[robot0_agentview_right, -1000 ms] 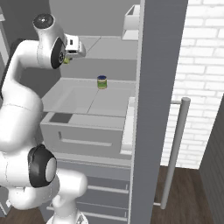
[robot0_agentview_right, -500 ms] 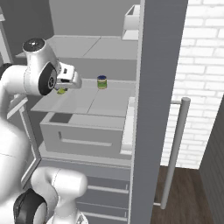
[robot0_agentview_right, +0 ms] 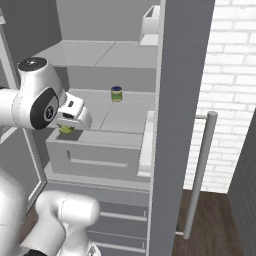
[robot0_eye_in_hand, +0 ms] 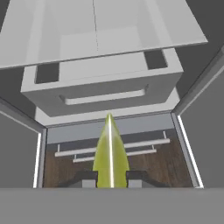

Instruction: Grab a lemon wedge from the fridge and one ice cube from the ice bowl, and put them in the glass of lemonade.

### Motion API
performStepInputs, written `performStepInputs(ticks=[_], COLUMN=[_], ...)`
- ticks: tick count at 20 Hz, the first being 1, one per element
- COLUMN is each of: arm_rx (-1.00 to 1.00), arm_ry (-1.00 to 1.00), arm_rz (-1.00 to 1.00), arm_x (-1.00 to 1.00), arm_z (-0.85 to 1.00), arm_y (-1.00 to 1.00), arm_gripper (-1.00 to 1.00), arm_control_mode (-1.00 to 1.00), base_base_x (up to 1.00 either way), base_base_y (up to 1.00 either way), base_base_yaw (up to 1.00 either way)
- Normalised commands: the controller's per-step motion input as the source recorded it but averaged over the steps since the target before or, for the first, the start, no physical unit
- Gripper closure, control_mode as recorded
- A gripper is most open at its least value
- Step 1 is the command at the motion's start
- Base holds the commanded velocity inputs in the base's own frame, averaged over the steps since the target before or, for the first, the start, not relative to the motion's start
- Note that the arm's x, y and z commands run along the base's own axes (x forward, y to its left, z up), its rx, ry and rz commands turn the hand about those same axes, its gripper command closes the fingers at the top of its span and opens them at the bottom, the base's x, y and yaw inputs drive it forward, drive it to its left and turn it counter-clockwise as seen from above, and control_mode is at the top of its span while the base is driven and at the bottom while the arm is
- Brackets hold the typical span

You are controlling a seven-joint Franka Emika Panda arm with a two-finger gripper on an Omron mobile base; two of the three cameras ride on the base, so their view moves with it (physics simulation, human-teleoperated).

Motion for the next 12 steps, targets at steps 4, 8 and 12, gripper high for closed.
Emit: performStepInputs(ticks=[4, 8, 12], arm_rx=[0.02, 0.00, 0.00], arm_ry=[0.09, 0.06, 0.02], arm_rz=[-0.02, -0.01, -0.03], arm_x=[-0.85, -0.51, -0.40], arm_z=[-0.33, -0.40, -0.49], arm_y=[-0.08, 0.00, 0.00], arm_gripper=[1.00, 1.00, 1.00], arm_control_mode=[-1.00, -1.00, -1.00], base_base_x=[0.00, 0.00, 0.00], base_base_y=[0.00, 0.00, 0.00], base_base_yaw=[0.00, 0.00, 0.00])
